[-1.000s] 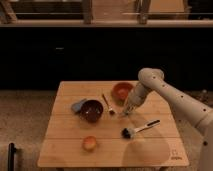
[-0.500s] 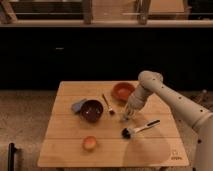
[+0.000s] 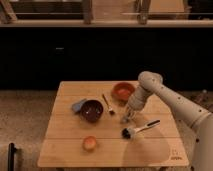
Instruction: Place towel in table surface
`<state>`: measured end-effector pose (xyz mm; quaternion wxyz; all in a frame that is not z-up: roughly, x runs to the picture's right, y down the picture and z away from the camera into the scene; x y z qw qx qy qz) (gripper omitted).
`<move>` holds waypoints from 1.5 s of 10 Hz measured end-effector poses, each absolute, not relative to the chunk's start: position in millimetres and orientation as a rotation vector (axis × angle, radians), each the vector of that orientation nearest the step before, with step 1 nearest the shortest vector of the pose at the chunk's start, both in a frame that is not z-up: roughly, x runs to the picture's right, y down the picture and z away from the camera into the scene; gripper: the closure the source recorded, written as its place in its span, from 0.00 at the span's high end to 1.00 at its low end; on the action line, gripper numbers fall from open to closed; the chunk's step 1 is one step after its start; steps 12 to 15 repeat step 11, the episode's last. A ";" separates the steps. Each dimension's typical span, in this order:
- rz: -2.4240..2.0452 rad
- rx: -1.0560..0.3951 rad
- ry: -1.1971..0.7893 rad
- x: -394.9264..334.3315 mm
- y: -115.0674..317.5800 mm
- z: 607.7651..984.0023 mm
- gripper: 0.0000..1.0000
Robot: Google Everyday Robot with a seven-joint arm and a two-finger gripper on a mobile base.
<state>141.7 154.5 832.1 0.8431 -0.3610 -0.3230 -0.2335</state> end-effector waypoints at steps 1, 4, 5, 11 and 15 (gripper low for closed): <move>-0.492 -0.760 -0.680 141.8 153.5 831.1 0.80; -0.480 -0.735 -0.663 145.8 145.8 829.4 0.80; -0.475 -0.724 -0.655 149.0 142.2 828.8 0.80; -0.456 -0.645 -0.608 165.0 107.6 825.5 0.80; -0.456 -0.645 -0.608 165.0 107.6 825.5 0.80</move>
